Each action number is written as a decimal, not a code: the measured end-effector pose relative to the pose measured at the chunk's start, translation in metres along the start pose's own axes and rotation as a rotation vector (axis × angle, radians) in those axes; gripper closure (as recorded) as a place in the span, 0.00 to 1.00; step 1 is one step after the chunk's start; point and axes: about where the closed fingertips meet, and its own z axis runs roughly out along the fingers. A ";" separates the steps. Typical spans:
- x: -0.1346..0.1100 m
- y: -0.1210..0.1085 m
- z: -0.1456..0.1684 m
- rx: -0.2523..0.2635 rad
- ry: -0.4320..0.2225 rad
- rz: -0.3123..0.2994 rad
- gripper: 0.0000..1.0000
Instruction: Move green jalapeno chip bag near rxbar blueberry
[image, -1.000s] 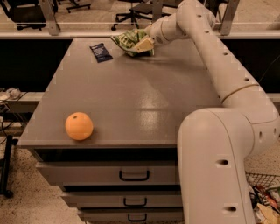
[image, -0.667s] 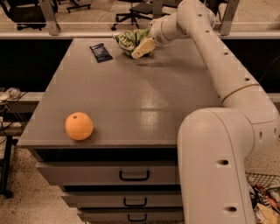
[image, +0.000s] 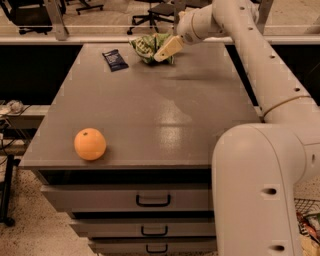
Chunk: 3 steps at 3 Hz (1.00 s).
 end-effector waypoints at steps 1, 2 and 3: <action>-0.003 0.008 -0.044 -0.052 -0.037 0.016 0.00; -0.003 0.017 -0.088 -0.089 -0.044 0.027 0.00; -0.005 0.028 -0.139 -0.090 -0.032 0.042 0.00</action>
Offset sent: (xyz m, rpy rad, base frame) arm -0.1535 -0.0867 0.0657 0.0285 0.0977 0.1045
